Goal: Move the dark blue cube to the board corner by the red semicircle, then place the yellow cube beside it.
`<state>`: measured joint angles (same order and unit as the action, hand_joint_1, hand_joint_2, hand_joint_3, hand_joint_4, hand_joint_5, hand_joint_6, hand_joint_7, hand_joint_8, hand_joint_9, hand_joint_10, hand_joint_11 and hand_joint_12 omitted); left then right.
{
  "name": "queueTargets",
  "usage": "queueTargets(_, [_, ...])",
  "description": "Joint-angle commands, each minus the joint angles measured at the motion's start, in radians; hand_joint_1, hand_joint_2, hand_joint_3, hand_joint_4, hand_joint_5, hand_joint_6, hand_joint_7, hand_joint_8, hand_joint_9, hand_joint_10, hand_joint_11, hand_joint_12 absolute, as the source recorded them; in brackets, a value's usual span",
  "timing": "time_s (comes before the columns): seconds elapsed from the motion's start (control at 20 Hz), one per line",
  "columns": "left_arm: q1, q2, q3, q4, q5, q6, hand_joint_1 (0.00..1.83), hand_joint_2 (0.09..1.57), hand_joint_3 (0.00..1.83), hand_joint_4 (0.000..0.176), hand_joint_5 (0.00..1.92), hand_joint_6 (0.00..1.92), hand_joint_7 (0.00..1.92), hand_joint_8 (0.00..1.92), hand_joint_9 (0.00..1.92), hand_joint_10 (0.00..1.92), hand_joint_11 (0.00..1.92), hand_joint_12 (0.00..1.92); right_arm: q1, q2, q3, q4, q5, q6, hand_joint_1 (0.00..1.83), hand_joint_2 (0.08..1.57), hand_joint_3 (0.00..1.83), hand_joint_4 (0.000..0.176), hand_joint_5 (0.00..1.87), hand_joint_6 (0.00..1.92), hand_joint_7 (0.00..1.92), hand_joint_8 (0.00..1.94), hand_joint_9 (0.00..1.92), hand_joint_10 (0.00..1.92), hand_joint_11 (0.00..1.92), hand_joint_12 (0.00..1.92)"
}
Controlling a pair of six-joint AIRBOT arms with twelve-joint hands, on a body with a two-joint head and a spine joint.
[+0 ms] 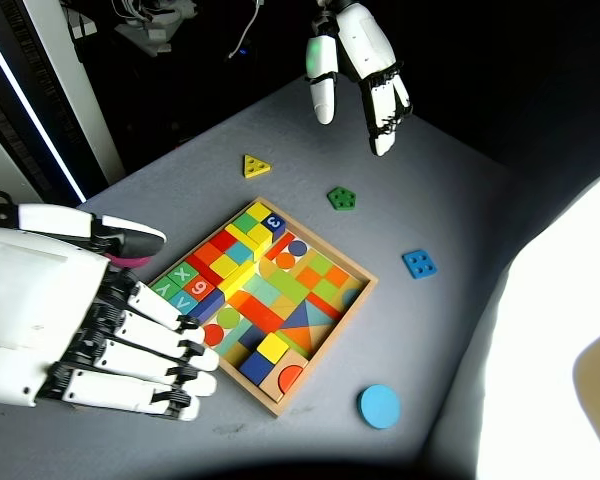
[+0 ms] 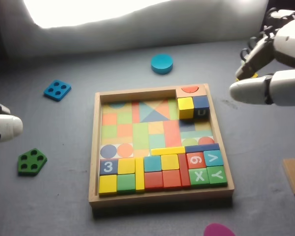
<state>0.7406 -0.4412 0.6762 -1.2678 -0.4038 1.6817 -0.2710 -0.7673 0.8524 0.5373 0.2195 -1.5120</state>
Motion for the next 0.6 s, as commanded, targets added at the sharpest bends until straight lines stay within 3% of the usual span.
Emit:
queueTargets(0.0, [-0.008, 0.006, -0.001, 0.025, -0.061, 0.0, 0.12, 1.31, 0.0, 0.0, 0.86, 0.04, 0.97, 0.26, 0.7, 1.07, 0.42, 1.7, 0.016, 0.004, -0.002, -0.015, 0.096, 0.004, 0.05, 1.21, 0.0, 0.0, 1.02, 0.03, 1.03, 0.05, 0.64, 0.96, 0.24, 1.65])
queueTargets(0.1, [-0.008, 0.004, -0.001, 0.025, -0.061, 0.0, 0.11, 1.31, 0.0, 0.0, 0.94, 0.07, 0.88, 0.81, 0.69, 1.4, 0.49, 1.86, 0.008, 0.0, -0.002, -0.022, 0.102, 0.004, 0.05, 1.21, 0.0, 0.0, 1.06, 0.04, 1.06, 0.07, 0.58, 1.16, 0.22, 1.74])
queueTargets(0.15, [-0.008, 0.004, -0.002, 0.025, -0.061, 0.0, 0.14, 1.31, 0.0, 0.0, 0.94, 0.09, 0.84, 0.99, 0.7, 1.49, 0.51, 1.9, 0.002, -0.005, -0.002, -0.026, 0.118, 0.004, 0.05, 1.21, 0.0, 0.0, 1.07, 0.04, 1.07, 0.09, 0.57, 1.22, 0.22, 1.76])
queueTargets(0.2, [-0.008, 0.004, -0.002, 0.025, -0.061, 0.0, 0.14, 1.31, 0.0, 0.0, 0.94, 0.09, 0.84, 0.99, 0.7, 1.49, 0.51, 1.9, -0.001, -0.011, -0.002, -0.028, 0.133, 0.004, 0.05, 1.21, 0.0, 0.0, 1.07, 0.04, 1.07, 0.09, 0.57, 1.22, 0.22, 1.76])
queueTargets(0.25, [-0.008, 0.003, -0.002, 0.025, -0.061, 0.0, 0.15, 1.31, 0.0, 0.0, 0.9, 0.22, 0.83, 1.05, 0.73, 1.51, 0.53, 1.91, -0.004, -0.015, -0.002, -0.029, 0.143, 0.004, 0.09, 1.2, 0.0, 0.0, 1.09, 0.06, 1.01, 0.26, 0.56, 1.26, 0.25, 1.78])
queueTargets(0.3, [-0.008, 0.003, -0.001, 0.025, -0.061, 0.0, 0.15, 1.3, 0.0, 0.0, 0.74, 0.59, 0.82, 1.09, 0.74, 1.52, 0.54, 1.91, -0.007, -0.019, -0.002, -0.029, 0.152, 0.004, 0.09, 1.21, 0.0, 0.0, 1.07, 0.1, 0.83, 0.68, 0.54, 1.31, 0.26, 1.81])
queueTargets(0.45, [-0.007, -0.001, 0.002, 0.025, -0.061, 0.0, 0.09, 1.33, 0.0, 0.0, 0.64, 0.79, 0.8, 1.13, 0.73, 1.55, 0.52, 1.92, -0.007, -0.02, -0.002, -0.03, 0.161, 0.004, 0.1, 1.21, 0.0, 0.0, 1.01, 0.22, 0.76, 0.86, 0.55, 1.32, 0.26, 1.82])
queueTargets(0.55, [-0.008, -0.002, 0.002, 0.025, -0.061, 0.0, 0.11, 1.32, 0.0, 0.0, 0.65, 0.78, 0.81, 1.12, 0.73, 1.54, 0.52, 1.92, -0.009, -0.022, -0.002, -0.041, 0.172, 0.006, 0.09, 1.21, 0.0, 0.0, 0.96, 0.32, 0.73, 0.89, 0.53, 1.33, 0.25, 1.83])
